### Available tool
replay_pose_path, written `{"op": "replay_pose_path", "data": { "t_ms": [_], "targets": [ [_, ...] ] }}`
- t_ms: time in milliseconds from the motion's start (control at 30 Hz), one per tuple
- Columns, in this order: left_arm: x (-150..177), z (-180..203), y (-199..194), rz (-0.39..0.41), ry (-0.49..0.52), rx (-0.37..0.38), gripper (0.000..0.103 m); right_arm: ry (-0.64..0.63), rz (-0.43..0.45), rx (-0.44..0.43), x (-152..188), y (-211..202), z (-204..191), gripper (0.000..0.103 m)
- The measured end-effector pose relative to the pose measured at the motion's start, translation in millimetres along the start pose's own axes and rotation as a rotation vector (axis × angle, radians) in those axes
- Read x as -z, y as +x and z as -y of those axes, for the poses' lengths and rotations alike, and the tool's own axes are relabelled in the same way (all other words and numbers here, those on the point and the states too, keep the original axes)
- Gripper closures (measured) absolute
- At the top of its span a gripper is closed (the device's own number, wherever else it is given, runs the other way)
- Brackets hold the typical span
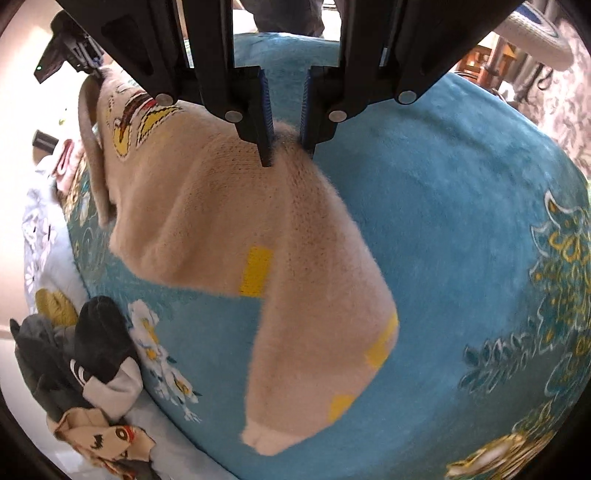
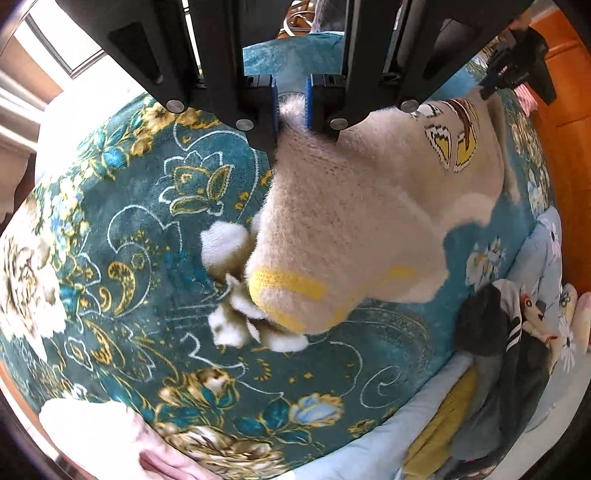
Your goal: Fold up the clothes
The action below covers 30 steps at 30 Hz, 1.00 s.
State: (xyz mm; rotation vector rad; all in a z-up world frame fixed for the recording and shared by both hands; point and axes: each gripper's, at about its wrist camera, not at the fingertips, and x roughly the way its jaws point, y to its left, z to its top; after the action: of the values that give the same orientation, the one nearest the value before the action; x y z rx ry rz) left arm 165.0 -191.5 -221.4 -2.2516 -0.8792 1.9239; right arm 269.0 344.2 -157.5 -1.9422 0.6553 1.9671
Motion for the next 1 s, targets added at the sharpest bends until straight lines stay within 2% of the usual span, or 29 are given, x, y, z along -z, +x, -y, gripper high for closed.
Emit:
{"op": "replay_pose_path", "data": {
  "t_ms": [67,100,200,333,433,533,600,700,767,833,867,967,1000],
  "targets": [
    [-2,5,-4,-0.013,0.010,0.002,0.084,-0.006,0.009,-0.011,-2,-4,-1,0.092],
    [-2,8,-8,-0.019,0.014,0.006,0.079,-0.023,0.018,-0.008,-4,-8,-5,0.090],
    [-4,9,-22,-0.031,0.030,0.004,0.060,-0.128,0.064,0.036,-7,-25,-18,0.074],
    [-3,15,-46,0.013,0.098,-0.062,0.049,-0.320,0.125,0.117,-11,-45,-45,0.063],
    [-4,14,-59,0.056,0.100,-0.123,0.044,-0.450,0.141,0.199,-16,-41,-72,0.062],
    [-6,17,-60,0.078,0.107,-0.145,0.042,-0.575,0.155,0.278,-22,-37,-98,0.062],
    [-12,22,-51,0.078,0.123,-0.164,0.040,-0.601,0.144,0.279,-25,-34,-106,0.062],
    [-24,31,-35,0.072,0.136,-0.196,0.040,-0.640,0.126,0.280,-30,-28,-117,0.054],
    [-33,35,-21,0.059,0.143,-0.252,0.040,-0.665,0.114,0.281,-33,-24,-124,0.053],
    [-43,38,-4,0.031,0.147,-0.338,0.040,-0.679,0.083,0.286,-37,-14,-131,0.053],
    [-46,40,0,0.028,0.152,-0.348,0.040,-0.680,0.065,0.297,-39,-9,-133,0.053],
    [-53,44,11,0.017,0.171,-0.379,0.040,-0.659,0.026,0.262,-44,-2,-138,0.053],
    [-55,46,14,0.012,0.181,-0.394,0.040,-0.641,0.018,0.219,-44,-3,-140,0.053]
  ]
}}
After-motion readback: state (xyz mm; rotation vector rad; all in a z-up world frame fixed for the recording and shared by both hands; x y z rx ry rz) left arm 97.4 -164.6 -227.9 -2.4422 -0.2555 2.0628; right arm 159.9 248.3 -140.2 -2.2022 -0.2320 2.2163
